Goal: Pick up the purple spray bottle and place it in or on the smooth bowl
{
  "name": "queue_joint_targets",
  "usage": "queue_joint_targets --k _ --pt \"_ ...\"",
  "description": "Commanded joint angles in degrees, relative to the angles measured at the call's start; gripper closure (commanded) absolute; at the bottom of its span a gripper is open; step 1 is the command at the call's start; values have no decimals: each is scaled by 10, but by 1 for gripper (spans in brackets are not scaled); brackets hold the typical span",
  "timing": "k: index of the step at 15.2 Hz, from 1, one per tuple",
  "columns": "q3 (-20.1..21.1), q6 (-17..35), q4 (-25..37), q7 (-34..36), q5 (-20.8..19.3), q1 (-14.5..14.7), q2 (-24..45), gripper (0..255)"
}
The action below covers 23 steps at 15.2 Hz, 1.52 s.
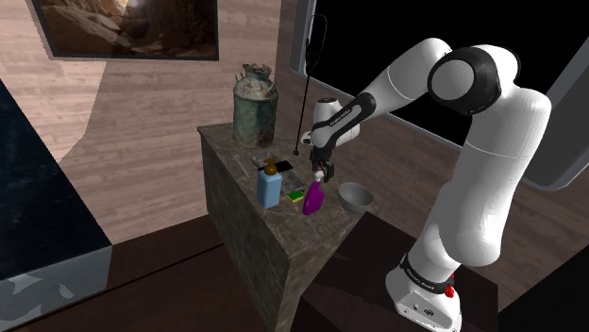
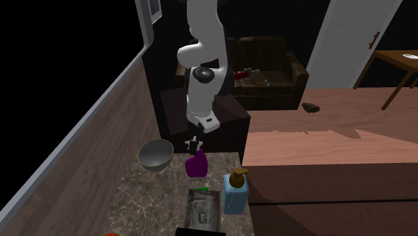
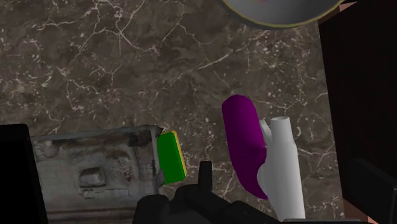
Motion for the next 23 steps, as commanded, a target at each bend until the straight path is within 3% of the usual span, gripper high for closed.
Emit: queue_joint_targets --k 1,2,3,12,23 --pt "0 0 0 0 0 0 0 0" --pt "0 0 0 0 0 0 0 0" --pt "0 0 0 0 0 0 0 255" --pt "0 0 0 0 0 0 0 255" --pt "-7 -86 20 20 -38 8 -71 255"
